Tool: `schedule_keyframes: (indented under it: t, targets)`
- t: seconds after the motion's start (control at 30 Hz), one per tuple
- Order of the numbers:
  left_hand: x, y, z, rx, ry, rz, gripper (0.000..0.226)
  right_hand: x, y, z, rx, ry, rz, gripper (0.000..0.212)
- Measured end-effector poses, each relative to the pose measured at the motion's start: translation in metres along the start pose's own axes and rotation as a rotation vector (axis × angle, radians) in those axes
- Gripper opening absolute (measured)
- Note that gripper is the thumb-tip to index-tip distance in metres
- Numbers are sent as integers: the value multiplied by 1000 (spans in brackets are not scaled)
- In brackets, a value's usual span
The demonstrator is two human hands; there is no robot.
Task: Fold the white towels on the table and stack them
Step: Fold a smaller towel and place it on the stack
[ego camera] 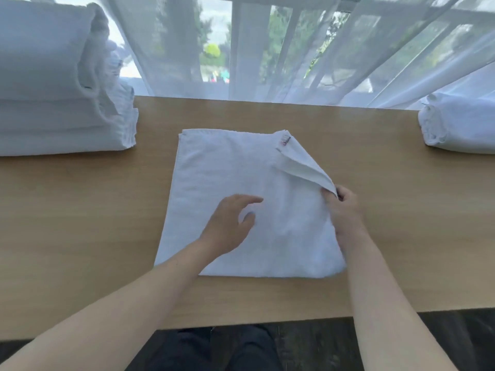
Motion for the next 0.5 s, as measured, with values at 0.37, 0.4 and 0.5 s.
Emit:
schedule_keyframes:
  t: [0.37,0.4,0.5]
  targets:
    - [-17,75,-16,-114,224,-495,50,13,28,13,-15,-757,594,33]
    - [-17,83,-21,-104,215,-533,54,13,46,22,92,-819,579,35]
    - [-12,96,-27,-98,193,-664,60,12,72,19,256,-902,576,39]
Point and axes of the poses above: each hand's wrist, its own z-axis away from the middle knuckle, its own y-axis out of the palm, x = y × z, the point moved 9 cm from there along -z, towards the middle knuckle, and after that the axes turned 9 degrees about -x, right-handed, at the moved point
